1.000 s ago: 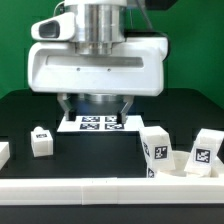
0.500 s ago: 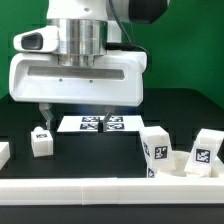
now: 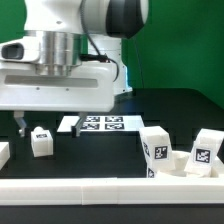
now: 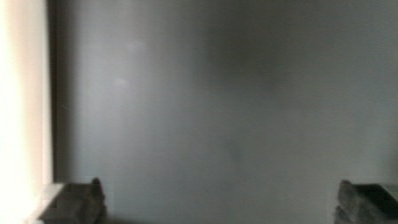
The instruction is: Assemble stool
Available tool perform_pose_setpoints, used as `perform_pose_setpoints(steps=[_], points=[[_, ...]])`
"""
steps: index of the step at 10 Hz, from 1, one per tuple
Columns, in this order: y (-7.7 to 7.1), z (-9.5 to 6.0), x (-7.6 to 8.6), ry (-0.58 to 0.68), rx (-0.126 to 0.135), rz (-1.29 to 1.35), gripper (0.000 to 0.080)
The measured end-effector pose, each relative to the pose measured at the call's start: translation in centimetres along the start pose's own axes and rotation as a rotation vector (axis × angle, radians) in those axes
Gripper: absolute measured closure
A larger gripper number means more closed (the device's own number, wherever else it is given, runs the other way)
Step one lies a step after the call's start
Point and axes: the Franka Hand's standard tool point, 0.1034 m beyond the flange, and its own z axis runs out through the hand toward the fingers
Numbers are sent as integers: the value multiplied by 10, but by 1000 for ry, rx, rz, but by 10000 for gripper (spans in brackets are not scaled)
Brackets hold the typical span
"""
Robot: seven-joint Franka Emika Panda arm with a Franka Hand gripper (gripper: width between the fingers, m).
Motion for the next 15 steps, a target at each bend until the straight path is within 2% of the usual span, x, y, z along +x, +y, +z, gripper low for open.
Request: perform_pose_setpoints(steps=[1, 4, 5, 6, 7, 9, 13, 15], points=[[6, 2, -4, -1, -2, -3, 151], [0, 2, -3, -19, 11, -5, 151], [-5, 5, -9, -90, 44, -30, 151], [-2, 8, -9, -166, 69, -58, 151], [2, 11, -7, -199, 62, -75, 151], [2, 17, -22, -310, 59, -47, 151], [-8, 15, -34, -550, 121, -5, 151], [-8, 19, -34, -640, 127, -15, 151]])
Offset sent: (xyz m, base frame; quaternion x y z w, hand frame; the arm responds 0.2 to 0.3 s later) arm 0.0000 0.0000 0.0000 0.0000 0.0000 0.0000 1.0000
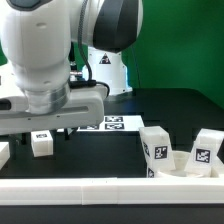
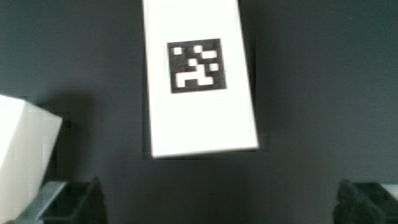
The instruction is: Assemble stool
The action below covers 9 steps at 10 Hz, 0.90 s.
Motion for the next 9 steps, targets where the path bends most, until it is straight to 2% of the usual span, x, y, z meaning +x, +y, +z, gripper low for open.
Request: perform_pose_setpoints(steps=[1, 2, 3, 4, 5, 6, 7, 8, 9], points=[[9, 10, -8, -103, -29, 25, 151], [15, 12, -10, -173, -85, 47, 151], [16, 15, -12, -210, -106, 43, 151], [13, 19, -22, -315, -96, 47, 151], [13, 21, -20, -379, -91, 54, 151], [13, 22, -14, -380, -95, 53, 151], [12, 24, -15, -386, -84, 55, 151], [10, 23, -14, -385, -84, 49, 151], [6, 21, -13, -384, -70, -12, 151]])
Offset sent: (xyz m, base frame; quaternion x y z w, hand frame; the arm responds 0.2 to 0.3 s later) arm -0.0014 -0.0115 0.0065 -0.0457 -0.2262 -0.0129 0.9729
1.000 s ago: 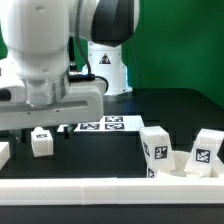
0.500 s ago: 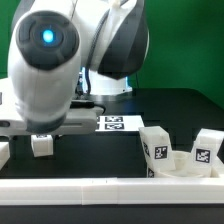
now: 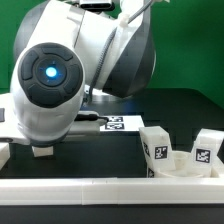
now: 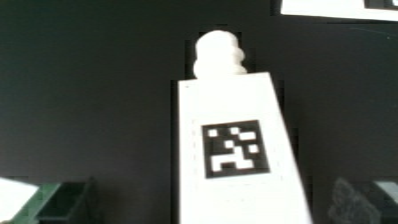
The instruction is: Assemble stool
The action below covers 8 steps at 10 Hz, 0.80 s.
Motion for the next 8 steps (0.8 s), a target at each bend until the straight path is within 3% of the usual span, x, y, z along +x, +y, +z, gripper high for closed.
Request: perform_pose_setpoints(steps=[2, 8], points=[[-1, 1, 0, 2, 13, -42, 151], [-8, 7, 7, 5, 4, -23, 151]])
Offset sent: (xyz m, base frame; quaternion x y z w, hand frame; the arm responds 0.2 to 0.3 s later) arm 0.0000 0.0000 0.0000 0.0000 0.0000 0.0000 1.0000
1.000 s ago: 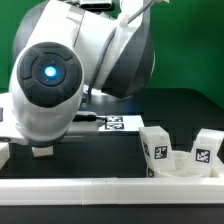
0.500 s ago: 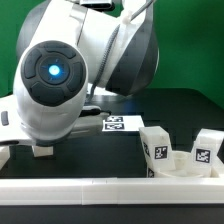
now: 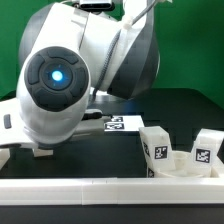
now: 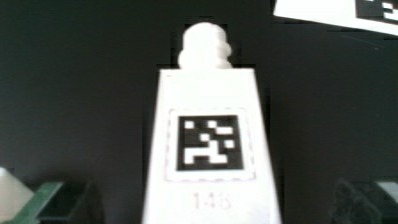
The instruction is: Assemble stool
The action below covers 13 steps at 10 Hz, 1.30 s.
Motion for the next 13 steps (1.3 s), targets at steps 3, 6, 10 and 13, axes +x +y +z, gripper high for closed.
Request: perform_pose_setpoints(steps=[3, 6, 10, 13], points=[[1, 10, 2, -3, 5, 17, 267], [2, 11, 1, -4, 6, 18, 463], [-4, 0, -1, 11, -4, 34, 463], [-43, -53, -20, 48, -52, 128, 462]])
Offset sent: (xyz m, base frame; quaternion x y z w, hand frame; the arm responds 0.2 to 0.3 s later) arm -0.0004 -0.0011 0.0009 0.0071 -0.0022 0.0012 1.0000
